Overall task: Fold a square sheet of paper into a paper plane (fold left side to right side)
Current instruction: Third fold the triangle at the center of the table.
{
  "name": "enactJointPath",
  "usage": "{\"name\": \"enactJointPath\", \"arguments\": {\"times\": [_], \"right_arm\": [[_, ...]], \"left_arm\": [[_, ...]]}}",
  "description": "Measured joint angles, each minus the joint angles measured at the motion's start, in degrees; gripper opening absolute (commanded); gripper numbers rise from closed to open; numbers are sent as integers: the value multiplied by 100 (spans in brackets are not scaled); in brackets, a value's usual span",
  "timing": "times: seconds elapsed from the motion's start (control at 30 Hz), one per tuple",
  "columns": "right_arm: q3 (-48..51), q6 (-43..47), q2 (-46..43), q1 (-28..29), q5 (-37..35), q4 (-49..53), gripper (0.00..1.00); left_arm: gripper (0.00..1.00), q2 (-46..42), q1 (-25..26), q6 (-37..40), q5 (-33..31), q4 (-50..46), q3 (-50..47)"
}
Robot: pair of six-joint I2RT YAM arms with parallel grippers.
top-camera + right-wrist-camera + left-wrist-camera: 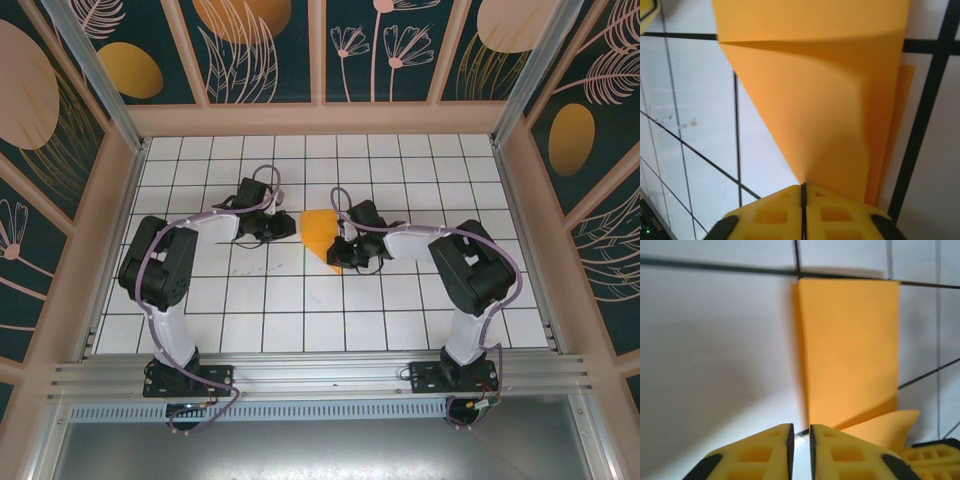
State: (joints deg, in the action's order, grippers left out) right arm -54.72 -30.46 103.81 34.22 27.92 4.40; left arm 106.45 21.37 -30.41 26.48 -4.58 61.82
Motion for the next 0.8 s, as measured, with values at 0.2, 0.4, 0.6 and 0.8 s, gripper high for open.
{"name": "enactJointPath", "arguments": {"times": [0.2,0.4,0.6,0.8], "right_arm": [[35,334,-925,-52,-442,-232,52],[-7,942,-986,-105,-1038,-227,64],[-146,1244,-505,-114,-1102,-205,58],[-299,1322,-160,-122,-1296,-184,44]], "left_arm": [[48,-752,2,-332,109,400,-479],[54,-804,2,-907,361,914,-1250],[57,-651,50,-1285,634,1403,-1327],[58,-393,164,-1475,778,1641,-1325]]}}
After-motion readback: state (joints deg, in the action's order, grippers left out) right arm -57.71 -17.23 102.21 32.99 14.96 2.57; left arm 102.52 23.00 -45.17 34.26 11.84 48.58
